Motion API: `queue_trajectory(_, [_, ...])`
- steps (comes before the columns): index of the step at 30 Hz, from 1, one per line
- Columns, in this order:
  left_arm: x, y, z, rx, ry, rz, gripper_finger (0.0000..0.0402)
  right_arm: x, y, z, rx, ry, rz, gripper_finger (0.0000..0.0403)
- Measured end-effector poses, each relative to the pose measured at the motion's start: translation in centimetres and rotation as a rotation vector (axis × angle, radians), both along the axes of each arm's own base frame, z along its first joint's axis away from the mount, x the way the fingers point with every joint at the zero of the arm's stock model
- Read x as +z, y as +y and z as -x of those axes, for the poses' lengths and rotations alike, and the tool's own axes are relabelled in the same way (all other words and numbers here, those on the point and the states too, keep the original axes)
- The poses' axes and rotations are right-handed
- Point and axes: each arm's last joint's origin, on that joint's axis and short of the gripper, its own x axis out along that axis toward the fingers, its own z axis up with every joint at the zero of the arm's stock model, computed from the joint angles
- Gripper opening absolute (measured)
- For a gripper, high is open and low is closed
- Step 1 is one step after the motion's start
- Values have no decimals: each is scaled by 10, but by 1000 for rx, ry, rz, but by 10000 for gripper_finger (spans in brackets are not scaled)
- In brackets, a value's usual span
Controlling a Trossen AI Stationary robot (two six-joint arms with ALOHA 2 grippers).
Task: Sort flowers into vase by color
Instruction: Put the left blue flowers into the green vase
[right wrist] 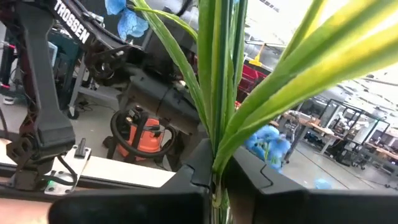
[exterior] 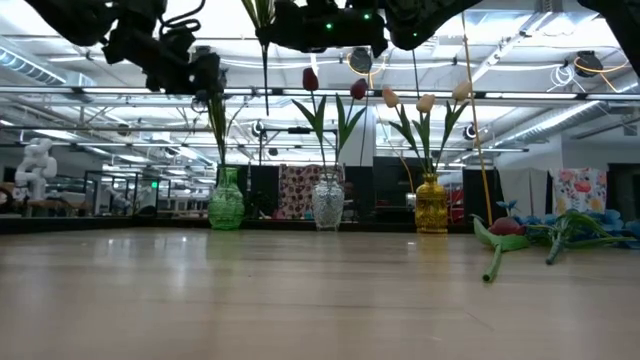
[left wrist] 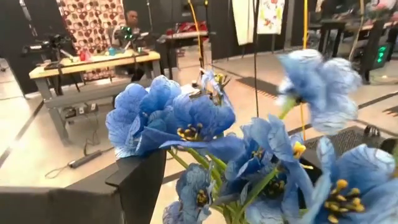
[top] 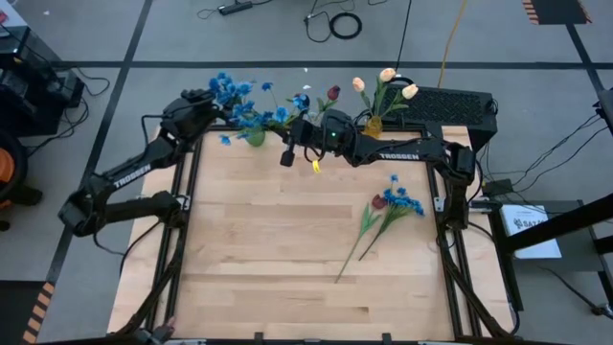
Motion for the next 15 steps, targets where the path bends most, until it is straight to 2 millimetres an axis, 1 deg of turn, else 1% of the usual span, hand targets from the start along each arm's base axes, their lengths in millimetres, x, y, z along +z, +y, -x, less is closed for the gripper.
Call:
queue_trajectory(4, [10,-9,4,-38,-34,-47,290,0,1,0,3,0,-8,18])
queue_trajectory(6, [14,-12,7,-39,-25,-74,290,-1,1,0,5,9,-20,18])
queue_trajectory(10, [10,-13,7,-50,48,-63,290,-1,1,0,5,13,-23,18])
queue_trajectory(15, [5,-9,3,-89,63,-39,290,-1,1,0,5,10,-22,18])
